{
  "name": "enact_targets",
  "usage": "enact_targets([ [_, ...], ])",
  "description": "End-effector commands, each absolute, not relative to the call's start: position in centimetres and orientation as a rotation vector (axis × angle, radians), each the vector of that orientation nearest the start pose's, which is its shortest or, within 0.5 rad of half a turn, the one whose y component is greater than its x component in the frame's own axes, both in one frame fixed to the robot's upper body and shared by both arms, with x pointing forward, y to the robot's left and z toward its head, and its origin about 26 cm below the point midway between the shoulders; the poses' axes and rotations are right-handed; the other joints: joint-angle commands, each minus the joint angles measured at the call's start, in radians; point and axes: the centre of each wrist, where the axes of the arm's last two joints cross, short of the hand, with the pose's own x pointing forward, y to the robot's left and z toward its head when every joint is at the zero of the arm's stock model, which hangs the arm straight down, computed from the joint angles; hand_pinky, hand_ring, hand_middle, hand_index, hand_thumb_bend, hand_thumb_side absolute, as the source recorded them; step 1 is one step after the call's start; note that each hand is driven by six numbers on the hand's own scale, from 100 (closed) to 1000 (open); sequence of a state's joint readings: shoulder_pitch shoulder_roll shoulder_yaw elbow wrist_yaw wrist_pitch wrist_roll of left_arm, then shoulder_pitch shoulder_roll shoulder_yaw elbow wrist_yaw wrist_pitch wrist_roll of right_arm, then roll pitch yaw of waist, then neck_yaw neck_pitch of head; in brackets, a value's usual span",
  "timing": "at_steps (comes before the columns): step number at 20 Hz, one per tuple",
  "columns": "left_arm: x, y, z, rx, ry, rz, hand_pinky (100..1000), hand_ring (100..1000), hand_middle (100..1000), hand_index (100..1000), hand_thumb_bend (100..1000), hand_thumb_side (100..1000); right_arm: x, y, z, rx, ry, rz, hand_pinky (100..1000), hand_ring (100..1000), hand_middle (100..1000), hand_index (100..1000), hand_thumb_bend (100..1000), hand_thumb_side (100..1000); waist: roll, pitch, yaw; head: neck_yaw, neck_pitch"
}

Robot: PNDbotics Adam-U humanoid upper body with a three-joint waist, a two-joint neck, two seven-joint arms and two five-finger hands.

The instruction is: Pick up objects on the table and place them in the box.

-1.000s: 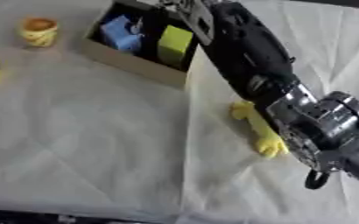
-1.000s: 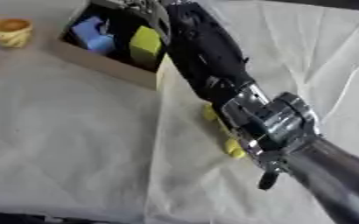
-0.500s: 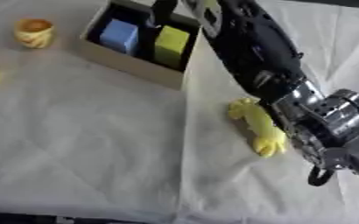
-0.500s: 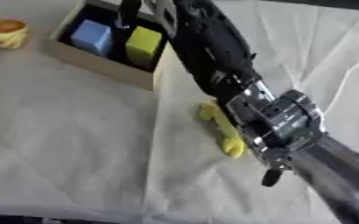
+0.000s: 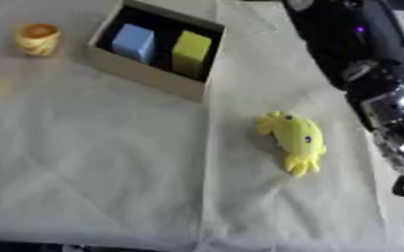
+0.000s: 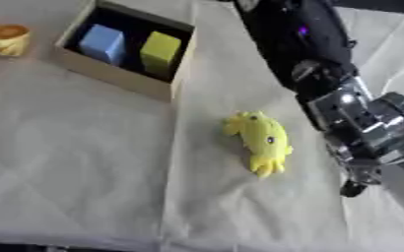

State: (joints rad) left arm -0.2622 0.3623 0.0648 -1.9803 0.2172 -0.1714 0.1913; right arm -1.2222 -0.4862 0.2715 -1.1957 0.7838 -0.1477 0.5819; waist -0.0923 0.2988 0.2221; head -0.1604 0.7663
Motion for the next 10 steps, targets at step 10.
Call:
enact_targets([
  [10, 29.4, 29.4, 20.4, 0.145, -2.440, -0.041, 781, 837, 749, 841, 100, 644, 32.6, -26.6, 38.1, -1.002, -1.671, 1.900, 839, 913, 843, 934, 357, 178, 0.002, -0.035, -0.066, 0.060, 0.004],
])
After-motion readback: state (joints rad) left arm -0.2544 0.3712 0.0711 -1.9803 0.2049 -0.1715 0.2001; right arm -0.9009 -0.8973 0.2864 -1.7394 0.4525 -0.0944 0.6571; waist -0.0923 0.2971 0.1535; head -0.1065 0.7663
